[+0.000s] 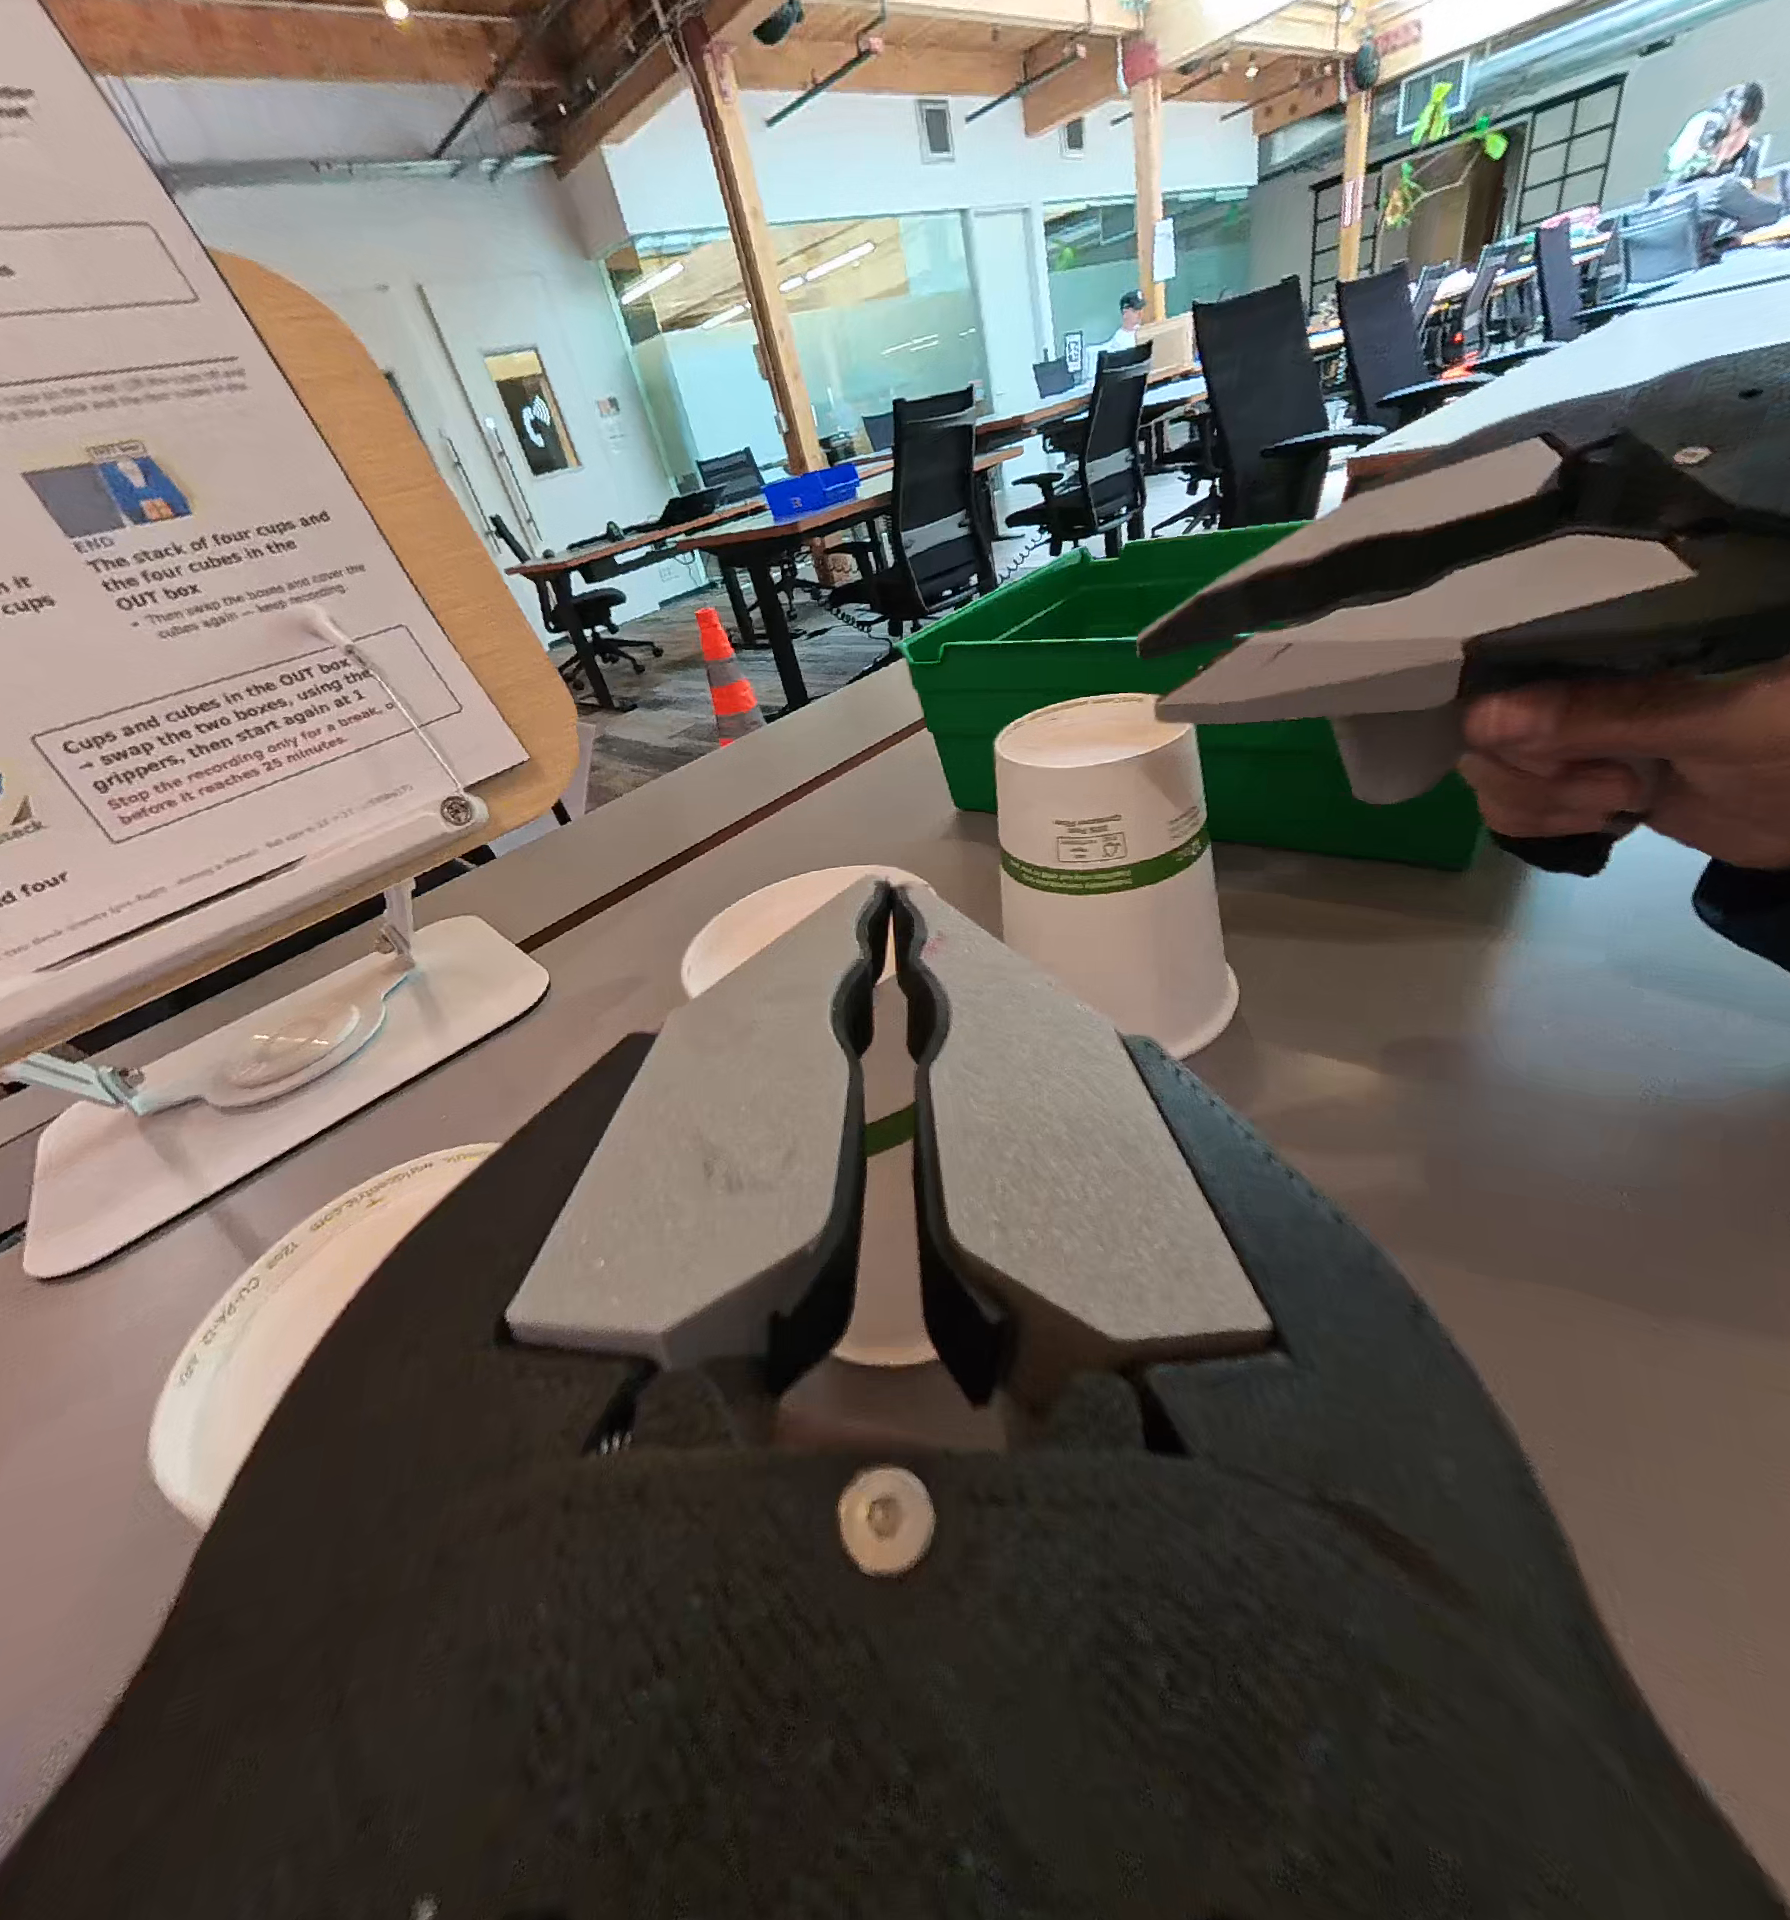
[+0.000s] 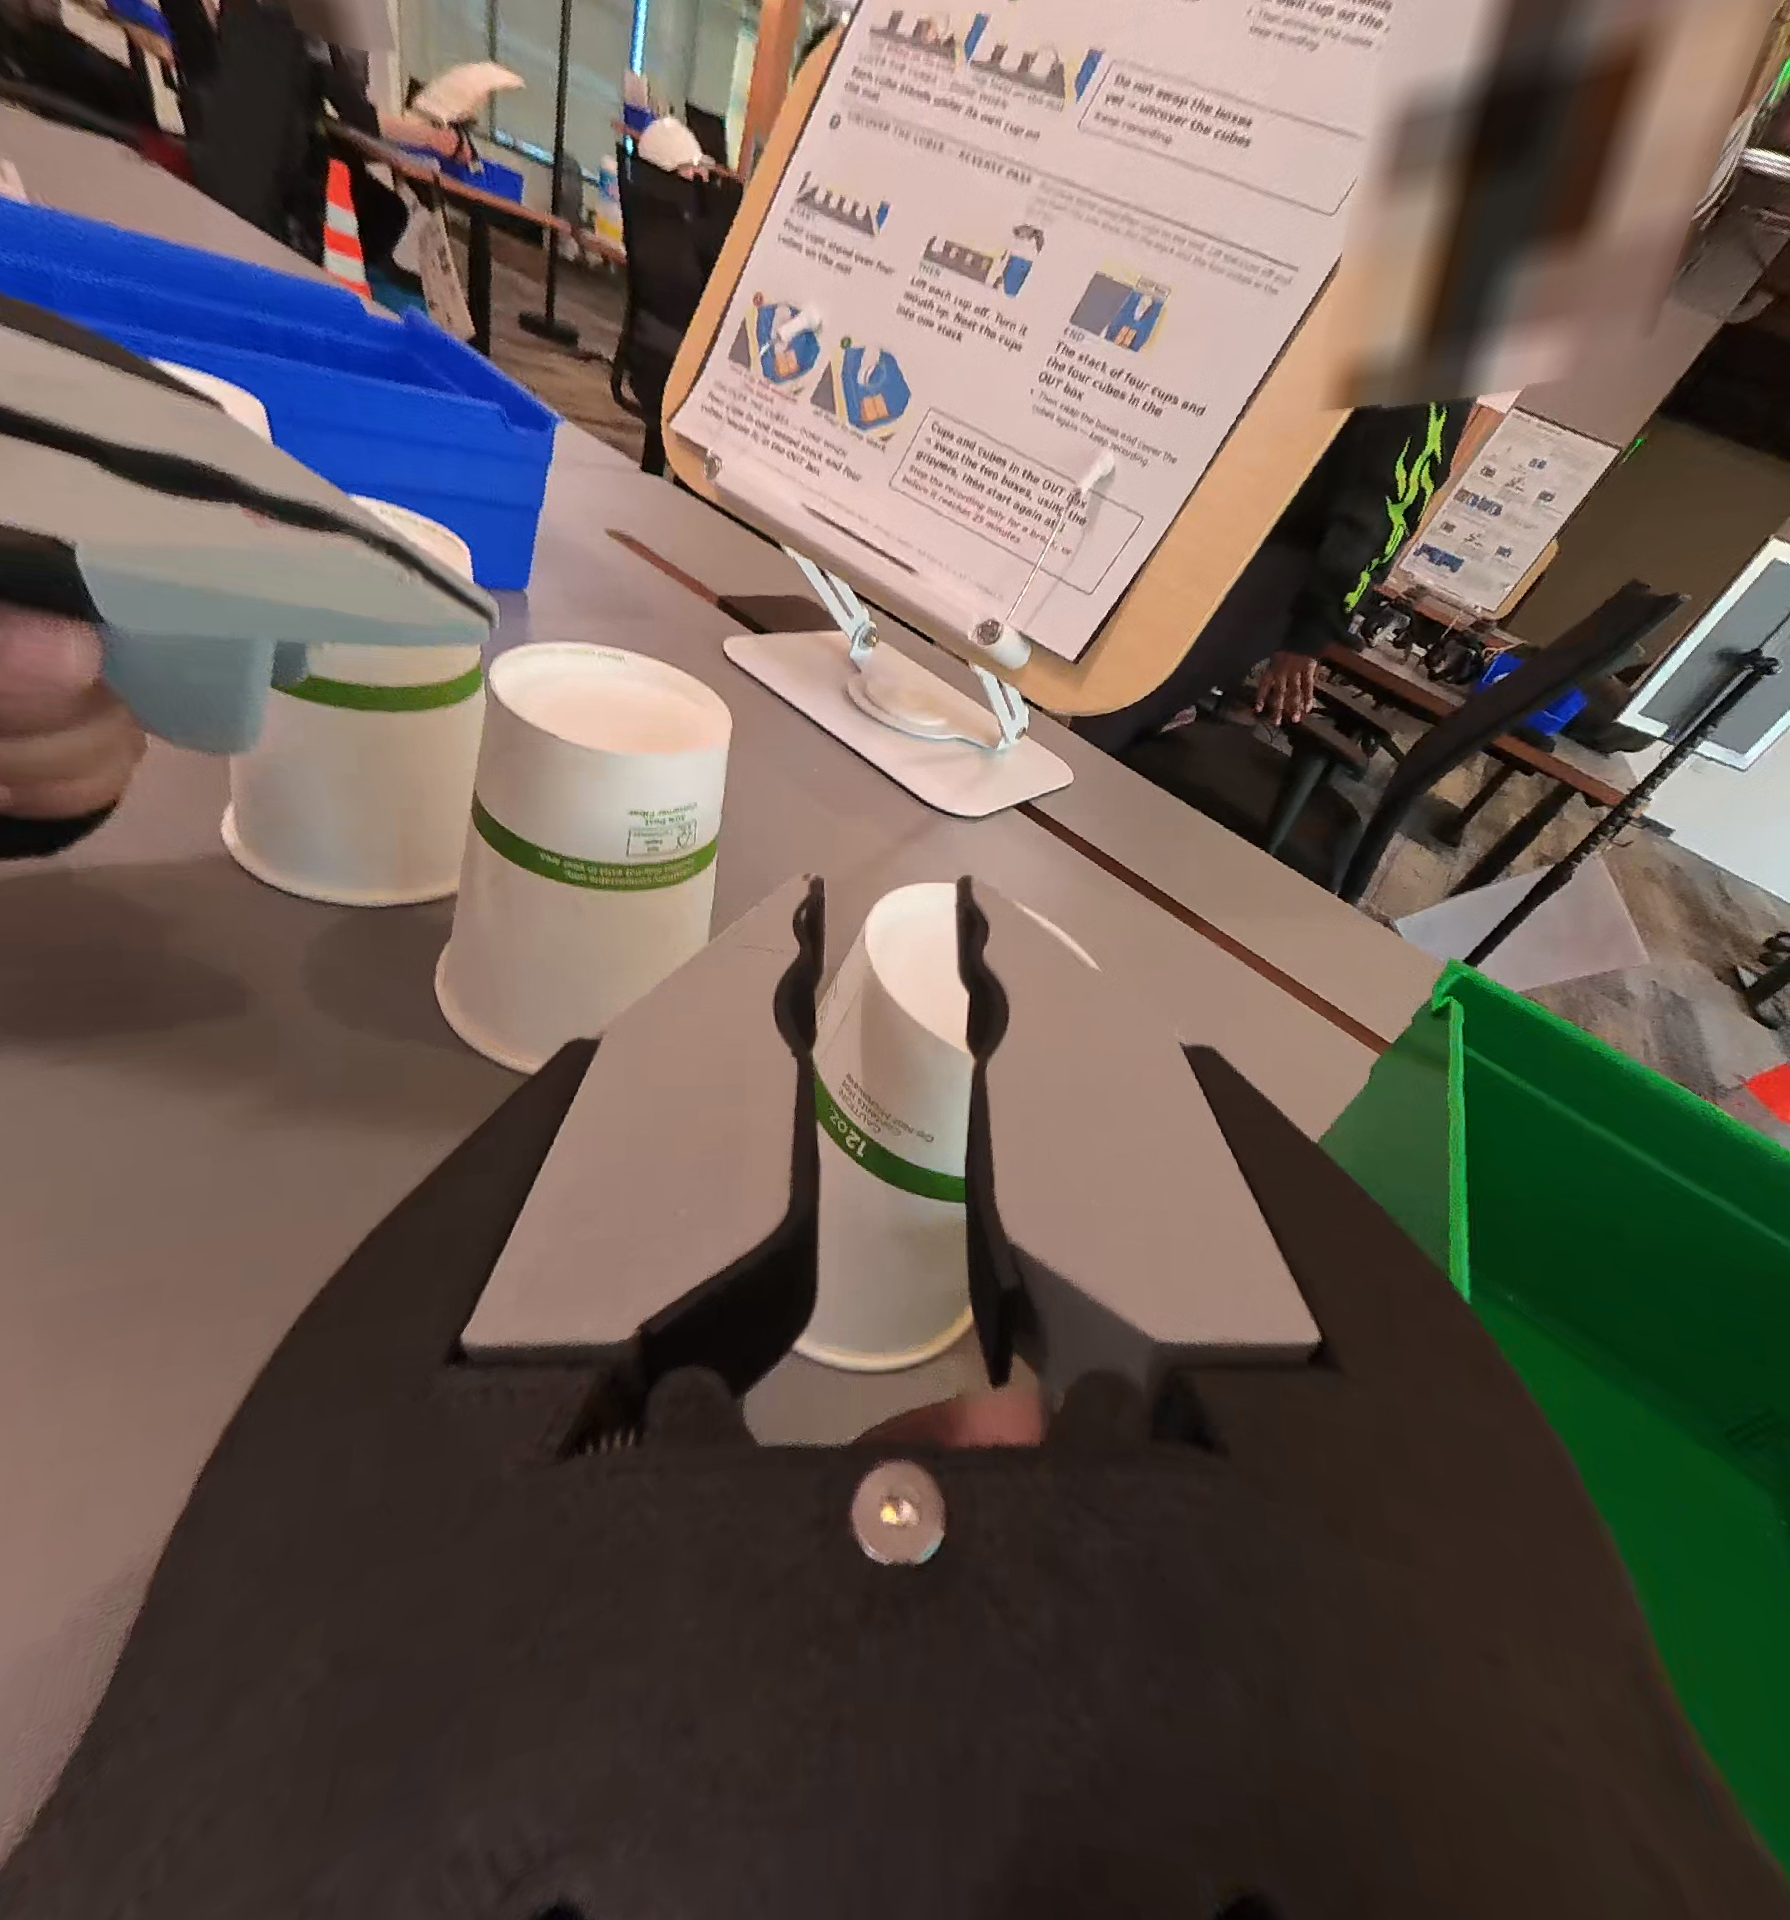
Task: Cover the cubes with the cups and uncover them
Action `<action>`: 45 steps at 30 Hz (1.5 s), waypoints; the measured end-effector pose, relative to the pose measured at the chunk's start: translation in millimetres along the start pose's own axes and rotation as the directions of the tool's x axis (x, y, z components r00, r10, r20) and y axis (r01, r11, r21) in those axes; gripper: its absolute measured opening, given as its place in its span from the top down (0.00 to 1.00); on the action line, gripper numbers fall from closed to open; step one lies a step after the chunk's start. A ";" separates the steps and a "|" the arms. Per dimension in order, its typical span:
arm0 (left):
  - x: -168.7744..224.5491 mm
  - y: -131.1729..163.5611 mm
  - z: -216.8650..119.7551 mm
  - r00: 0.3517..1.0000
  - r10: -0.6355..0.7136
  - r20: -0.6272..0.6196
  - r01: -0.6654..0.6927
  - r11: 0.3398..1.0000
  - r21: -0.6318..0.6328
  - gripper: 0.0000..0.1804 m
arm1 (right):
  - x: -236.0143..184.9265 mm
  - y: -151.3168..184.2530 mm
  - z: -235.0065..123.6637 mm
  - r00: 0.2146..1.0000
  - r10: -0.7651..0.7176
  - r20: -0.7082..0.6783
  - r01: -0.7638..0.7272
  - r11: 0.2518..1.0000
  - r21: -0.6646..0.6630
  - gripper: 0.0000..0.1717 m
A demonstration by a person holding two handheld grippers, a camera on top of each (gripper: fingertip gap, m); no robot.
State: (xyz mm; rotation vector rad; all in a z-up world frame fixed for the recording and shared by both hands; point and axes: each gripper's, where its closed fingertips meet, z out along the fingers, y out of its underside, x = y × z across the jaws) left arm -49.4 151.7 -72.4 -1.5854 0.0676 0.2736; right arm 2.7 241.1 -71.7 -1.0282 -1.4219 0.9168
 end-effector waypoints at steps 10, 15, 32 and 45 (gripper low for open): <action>3.0 8.4 3.9 1.000 0.005 -0.010 -0.005 1.000 -0.030 1.00 | -5.0 25.0 9.7 0.999 -0.025 0.023 0.027 0.992 -0.120 0.94; 3.2 10.8 4.4 1.000 0.006 -0.011 -0.007 0.999 -0.040 1.00 | -5.4 23.7 9.6 1.000 -0.007 0.031 0.011 0.994 -0.113 0.96; 29.3 9.4 3.5 0.988 -0.006 -0.155 0.001 0.999 -0.032 1.00 | -0.2 -11.0 -5.2 0.999 -0.035 0.005 0.035 0.998 0.055 1.00; 72.8 13.2 -1.2 0.909 -0.105 -0.404 0.080 0.994 -0.079 0.94 | -8.7 -79.4 -56.6 0.958 0.110 0.265 -0.224 0.862 0.454 1.00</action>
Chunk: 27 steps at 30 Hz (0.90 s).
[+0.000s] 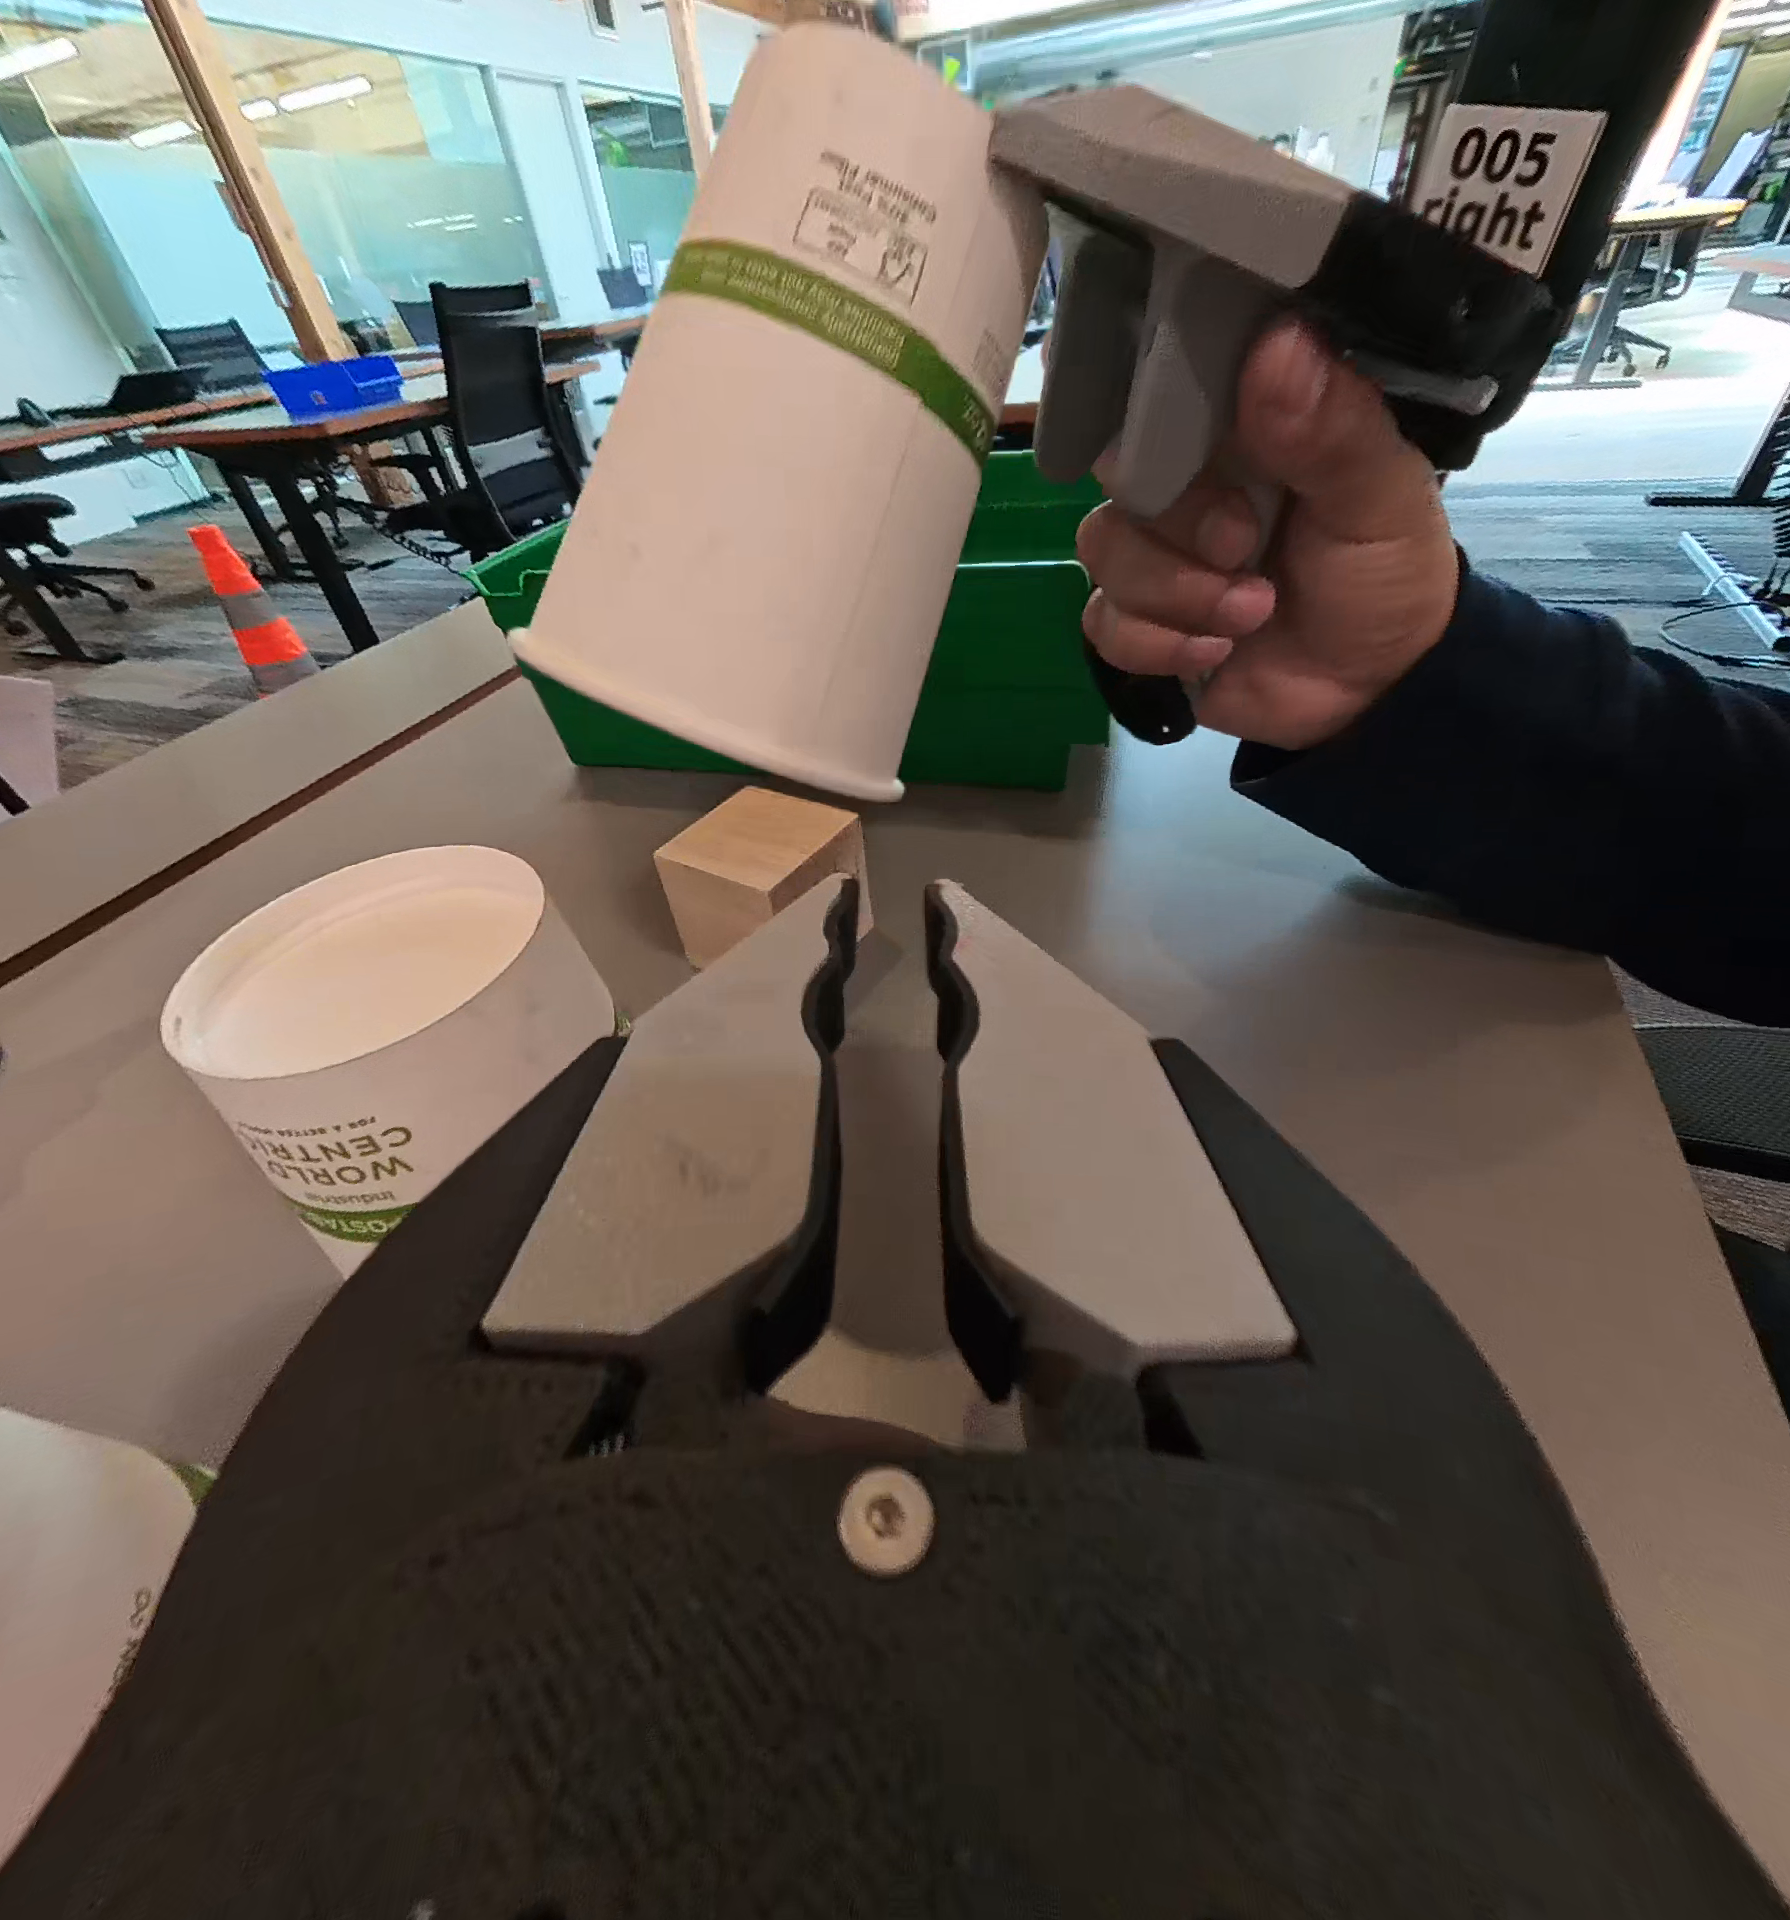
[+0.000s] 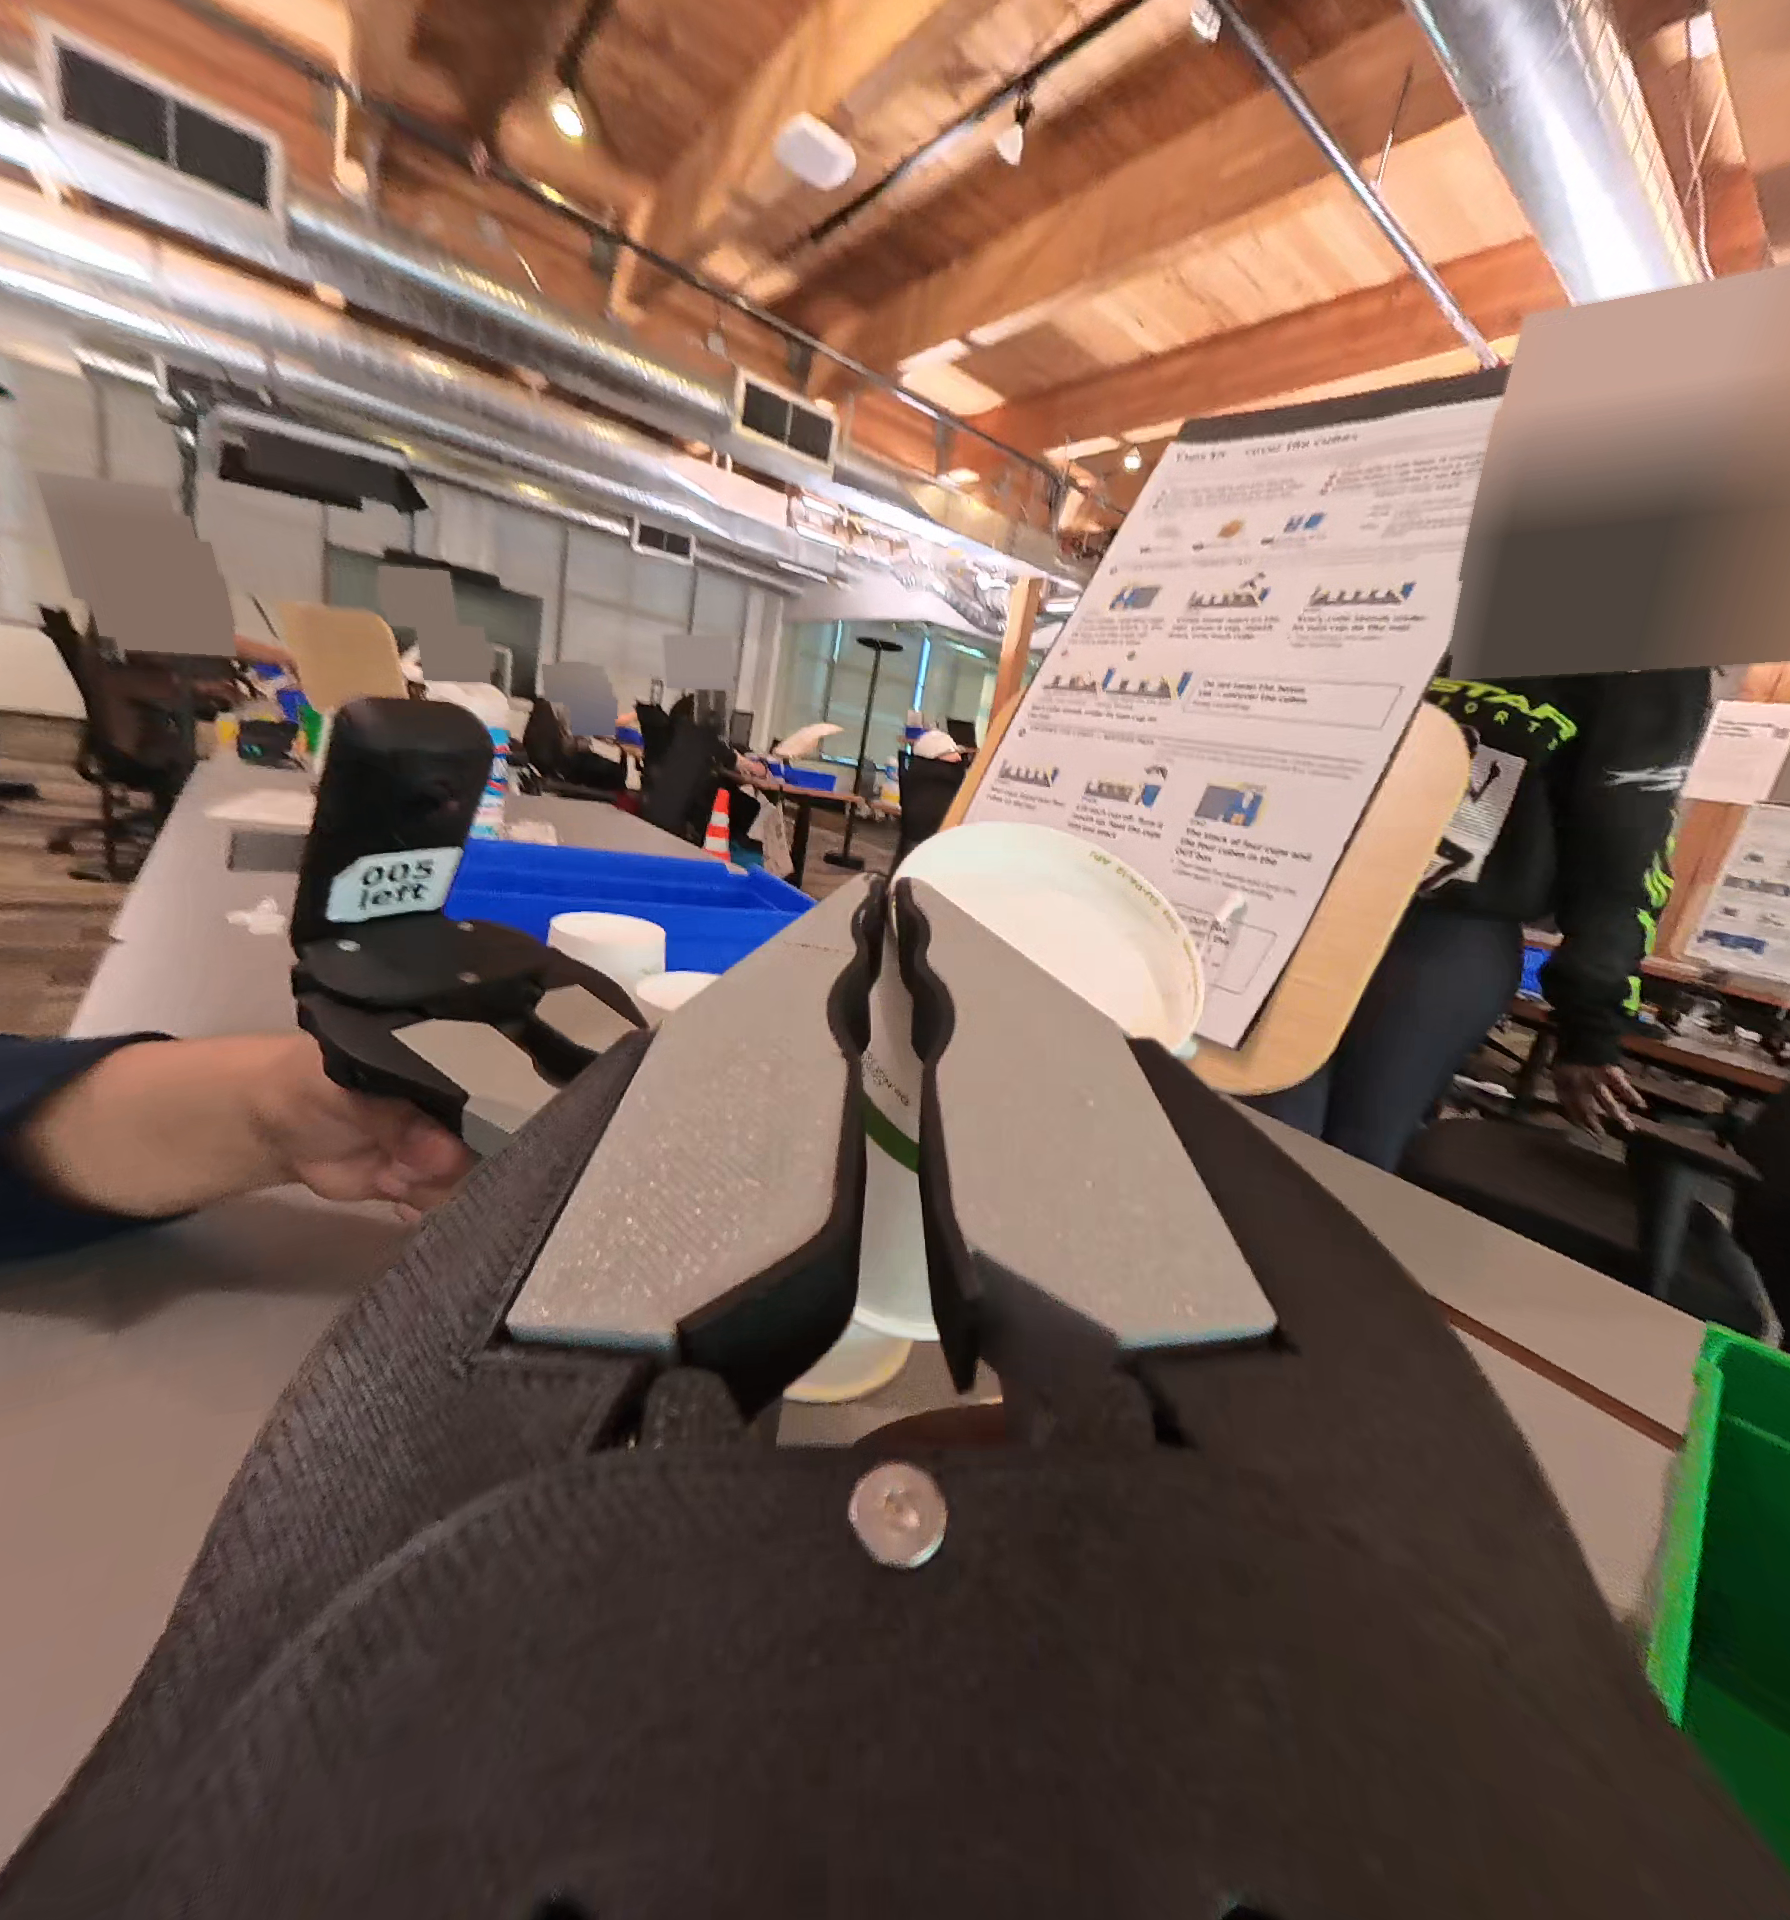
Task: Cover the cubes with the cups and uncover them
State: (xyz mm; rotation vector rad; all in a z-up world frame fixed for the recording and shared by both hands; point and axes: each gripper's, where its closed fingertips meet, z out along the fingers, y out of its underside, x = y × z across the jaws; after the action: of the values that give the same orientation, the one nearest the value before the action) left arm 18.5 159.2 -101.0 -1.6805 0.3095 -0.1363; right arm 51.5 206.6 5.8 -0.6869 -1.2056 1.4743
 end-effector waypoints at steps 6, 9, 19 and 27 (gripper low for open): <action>6.9 -1.8 1.8 0.999 -0.033 -0.041 0.034 0.999 0.010 0.83 | -11.2 -13.3 -3.7 0.996 0.041 0.079 -0.047 0.996 0.079 1.00; 7.9 -6.6 0.1 0.997 -0.057 -0.058 0.059 0.998 0.035 0.83 | -20.5 -11.6 -1.6 0.993 0.026 0.118 -0.034 0.997 0.068 1.00; -7.8 -27.3 -13.4 0.990 -0.136 -0.036 0.140 0.978 0.155 0.88 | -35.1 -5.8 1.9 0.986 -0.013 0.169 0.006 0.999 0.042 1.00; -11.9 -33.6 -18.4 0.987 -0.154 -0.036 0.158 0.968 0.195 0.92 | -37.6 -5.9 0.7 0.982 -0.008 0.189 0.000 0.999 0.044 1.00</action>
State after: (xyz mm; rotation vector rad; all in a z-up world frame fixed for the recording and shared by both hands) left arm 6.3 148.5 -64.3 -1.5056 0.1724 -0.2933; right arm 63.3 170.4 4.8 -0.5229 -1.3131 1.5858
